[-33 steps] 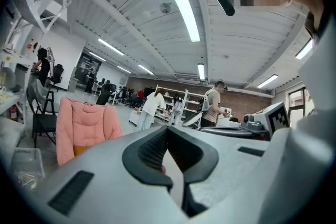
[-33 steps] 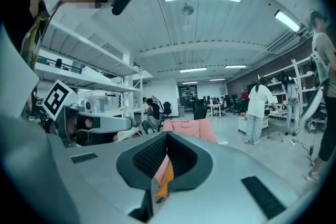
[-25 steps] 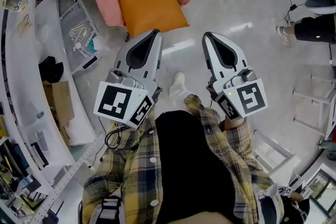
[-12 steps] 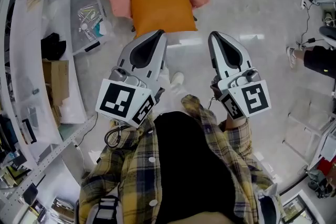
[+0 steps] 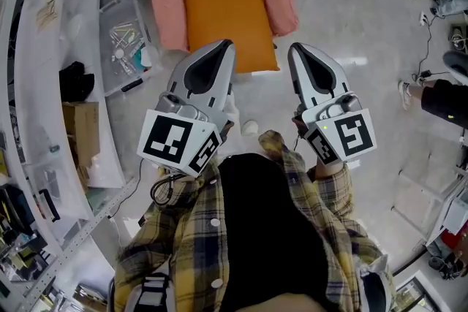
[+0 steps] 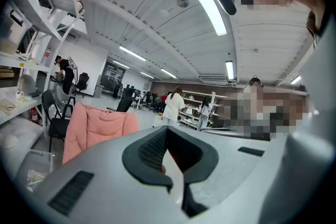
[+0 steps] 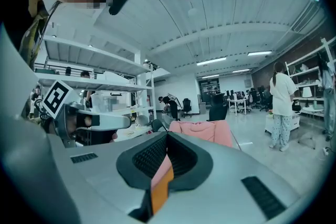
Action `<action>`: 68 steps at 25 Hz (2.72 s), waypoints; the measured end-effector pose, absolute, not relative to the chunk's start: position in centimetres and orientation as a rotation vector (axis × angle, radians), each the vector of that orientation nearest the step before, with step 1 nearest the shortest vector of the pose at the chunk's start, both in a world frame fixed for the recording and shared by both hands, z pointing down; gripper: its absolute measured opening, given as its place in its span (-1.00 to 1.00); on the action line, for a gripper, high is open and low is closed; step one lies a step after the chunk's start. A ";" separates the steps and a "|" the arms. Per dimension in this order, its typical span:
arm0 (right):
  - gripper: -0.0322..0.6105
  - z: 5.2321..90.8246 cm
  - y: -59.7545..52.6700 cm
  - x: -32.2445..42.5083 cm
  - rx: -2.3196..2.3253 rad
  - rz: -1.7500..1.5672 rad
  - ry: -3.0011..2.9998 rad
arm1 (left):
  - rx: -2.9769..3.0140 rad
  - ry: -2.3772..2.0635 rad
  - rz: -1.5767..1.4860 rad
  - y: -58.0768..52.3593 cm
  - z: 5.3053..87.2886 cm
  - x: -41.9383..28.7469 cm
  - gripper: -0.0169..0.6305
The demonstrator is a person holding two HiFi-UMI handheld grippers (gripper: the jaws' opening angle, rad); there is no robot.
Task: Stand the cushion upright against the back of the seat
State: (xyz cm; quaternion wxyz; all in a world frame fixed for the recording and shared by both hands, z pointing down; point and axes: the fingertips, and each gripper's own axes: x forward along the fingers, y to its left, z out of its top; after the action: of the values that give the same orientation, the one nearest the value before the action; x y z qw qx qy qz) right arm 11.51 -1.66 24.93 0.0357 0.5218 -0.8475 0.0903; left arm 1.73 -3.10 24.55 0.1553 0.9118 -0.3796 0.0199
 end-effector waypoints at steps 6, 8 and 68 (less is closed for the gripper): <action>-0.85 25.0 -7.9 10.4 1.635 0.266 -2.609 | 2.659 -1.067 0.064 -8.8 23.9 1.1 -0.94; -0.85 25.0 -9.2 10.0 1.653 0.272 -2.604 | 2.662 -1.053 0.075 -10.1 24.1 0.7 -0.94; -0.85 51.4 -13.6 7.1 1.141 0.706 -2.442 | 1.266 -1.000 0.322 -1.4 74.1 0.1 -0.42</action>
State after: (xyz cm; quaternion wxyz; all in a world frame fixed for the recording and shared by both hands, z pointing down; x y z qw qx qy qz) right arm 7.12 -13.55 51.37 0.1766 0.4030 -0.8627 0.2493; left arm 0.14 -1.37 74.09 0.6803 0.5641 -0.4455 0.1433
